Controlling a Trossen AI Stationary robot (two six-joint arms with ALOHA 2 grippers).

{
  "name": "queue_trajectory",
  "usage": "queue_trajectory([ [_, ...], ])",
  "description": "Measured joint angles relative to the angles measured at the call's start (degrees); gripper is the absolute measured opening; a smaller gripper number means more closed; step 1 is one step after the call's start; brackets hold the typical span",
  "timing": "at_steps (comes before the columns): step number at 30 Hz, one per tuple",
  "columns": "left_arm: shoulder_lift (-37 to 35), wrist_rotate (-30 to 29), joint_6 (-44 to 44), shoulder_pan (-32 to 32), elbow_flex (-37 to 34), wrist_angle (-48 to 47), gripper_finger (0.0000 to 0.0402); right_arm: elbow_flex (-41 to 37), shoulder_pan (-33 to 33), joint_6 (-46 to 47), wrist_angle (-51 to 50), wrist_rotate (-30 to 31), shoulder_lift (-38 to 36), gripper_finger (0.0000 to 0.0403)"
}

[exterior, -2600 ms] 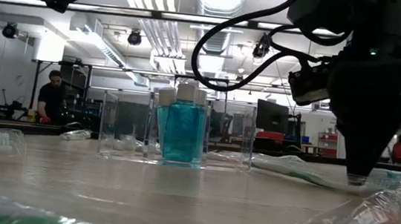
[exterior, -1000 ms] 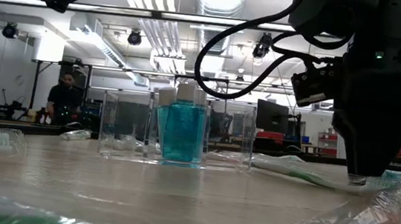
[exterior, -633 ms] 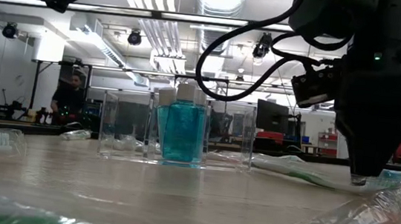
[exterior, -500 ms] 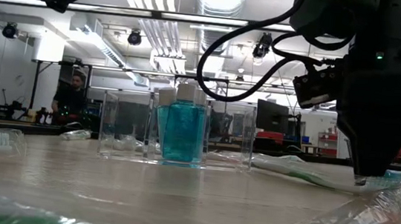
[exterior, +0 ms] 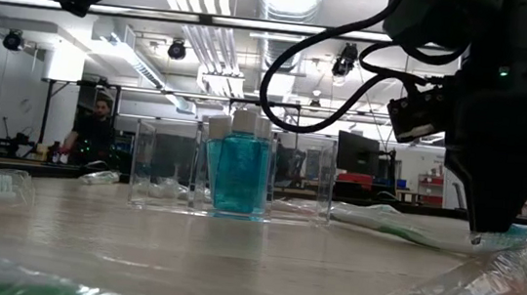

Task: Pick & Place toothbrushing station
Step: Put the blue mouthwash bottle into the transparent organizer

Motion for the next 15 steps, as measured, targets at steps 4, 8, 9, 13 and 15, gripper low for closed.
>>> queue_trajectory([
  [4, 0.0, 0.0, 0.0, 0.0, 0.0, 0.0, 0.0133, 0.0, 0.1, 0.0, 0.2, 0.8, 0.0, 0.0093],
  [8, 0.0, 0.0, 0.0, 0.0, 0.0, 0.0, 0.0133, 0.0, 0.1, -0.1, 0.3, 1.0, -0.2, 0.0096],
  [9, 0.0, 0.0, 0.0, 0.0, 0.0, 0.0, 0.0133, 0.0, 0.1, -0.1, 0.3, 1.1, -0.4, 0.0096],
  [13, 0.0, 0.0, 0.0, 0.0, 0.0, 0.0, 0.0133, -0.1, 0.1, -0.4, 1.4, 1.8, -1.6, 0.0096],
  [15, 0.0, 0.0, 0.0, 0.0, 0.0, 0.0, 0.0133, -0.1, 0.3, -0.4, 1.4, 3.9, -2.5, 0.0096],
])
